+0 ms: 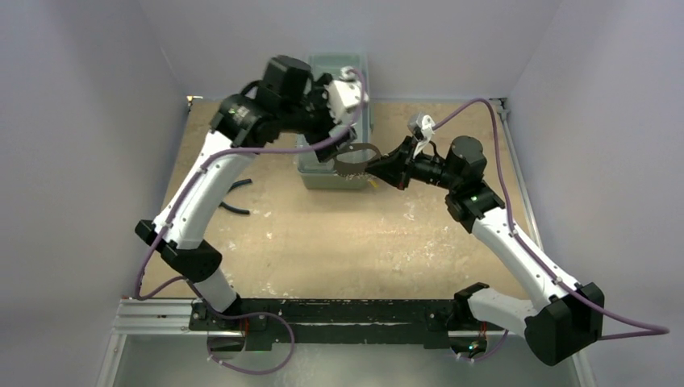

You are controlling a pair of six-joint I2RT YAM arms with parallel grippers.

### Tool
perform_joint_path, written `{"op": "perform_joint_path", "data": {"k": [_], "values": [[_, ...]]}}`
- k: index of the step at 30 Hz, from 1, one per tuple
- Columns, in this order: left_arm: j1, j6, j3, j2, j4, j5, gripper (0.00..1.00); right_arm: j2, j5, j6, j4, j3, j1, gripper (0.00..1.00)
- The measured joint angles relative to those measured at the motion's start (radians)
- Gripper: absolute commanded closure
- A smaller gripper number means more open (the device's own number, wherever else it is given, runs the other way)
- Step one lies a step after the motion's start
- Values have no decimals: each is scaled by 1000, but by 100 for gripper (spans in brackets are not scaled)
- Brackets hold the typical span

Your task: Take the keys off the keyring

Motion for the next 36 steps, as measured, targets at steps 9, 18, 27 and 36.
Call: {"op": "perform_joint_path", "data": {"k": [9,18,27,36], "values": [[320,-253,-113,-87,78,480,4,-36,-78,86,131,0,-8,100],[418,-457,-431,-210,360,802,5,-47,-227,166,268,3,-15,100],[281,-455,-431,-248,449,800,15,-31,-360,169,269,5,-4,100],[236,-375,-408,-247,393,753,9,-8,-407,159,259,13,-4,100]]}}
